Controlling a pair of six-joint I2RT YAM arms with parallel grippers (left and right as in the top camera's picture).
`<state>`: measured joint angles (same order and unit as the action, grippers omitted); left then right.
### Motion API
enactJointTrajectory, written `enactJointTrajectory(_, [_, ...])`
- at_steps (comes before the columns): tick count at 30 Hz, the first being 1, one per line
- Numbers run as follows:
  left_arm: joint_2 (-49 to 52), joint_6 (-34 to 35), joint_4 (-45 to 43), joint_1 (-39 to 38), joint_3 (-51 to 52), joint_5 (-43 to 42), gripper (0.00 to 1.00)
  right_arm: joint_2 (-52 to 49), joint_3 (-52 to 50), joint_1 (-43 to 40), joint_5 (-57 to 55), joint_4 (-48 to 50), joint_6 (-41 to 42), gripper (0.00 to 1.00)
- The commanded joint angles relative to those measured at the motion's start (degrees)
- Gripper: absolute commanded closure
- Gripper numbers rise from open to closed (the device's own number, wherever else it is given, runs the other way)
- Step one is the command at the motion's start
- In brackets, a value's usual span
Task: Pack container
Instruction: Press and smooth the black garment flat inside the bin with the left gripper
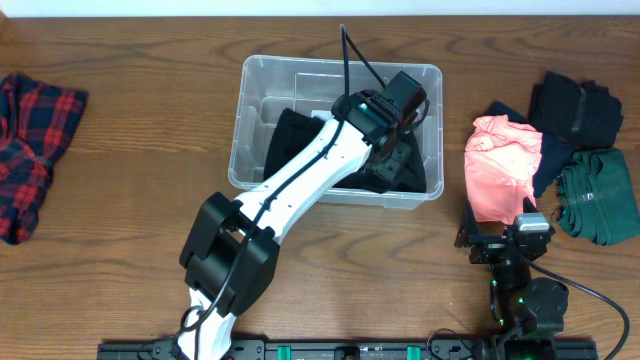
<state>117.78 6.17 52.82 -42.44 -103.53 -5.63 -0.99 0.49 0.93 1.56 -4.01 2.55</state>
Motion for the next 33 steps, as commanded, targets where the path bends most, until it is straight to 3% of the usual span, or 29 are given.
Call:
enactJointTrajectory(1, [1.05, 0.11, -1.22, 0.26, -0.28, 2.27, 0.66, 0.2, -0.17, 0.42, 0.0, -0.09, 0.59, 0.01])
enactJointTrajectory(13, [1.16, 0.13, -0.44, 1.09, -0.24, 2.23, 0.66, 0.2, -0.17, 0.44, -0.02, -0.09, 0.59, 0.01])
enactJointTrajectory(21, [-7.32, 0.11, 3.06, 2.56, -2.43, 2.23, 0.38, 0.2, -0.17, 0.44, -0.02, -0.09, 0.59, 0.01])
enactJointTrajectory(24, [-12.59, 0.13, 2.84, 3.82, -2.43, 2.23, 0.35, 0.2, -0.17, 0.44, 0.0, -0.09, 0.59, 0.01])
enactJointTrajectory(29, [-17.51, 0.17, 2.27, 5.81, -2.4, 2.21, 0.36, 0.2, -0.17, 0.42, -0.02, -0.09, 0.59, 0.01])
enactJointTrajectory(31, [-17.38, 0.15, 2.21, 5.84, -2.36, 2.19, 0.45, 0.2, -0.17, 0.44, -0.02, -0.09, 0.59, 0.01])
enactJointTrajectory(33, [-16.24, 0.17, 2.38, 5.7, -2.29, 1.77, 0.61, 0.2, -0.17, 0.42, -0.02, -0.09, 0.59, 0.01])
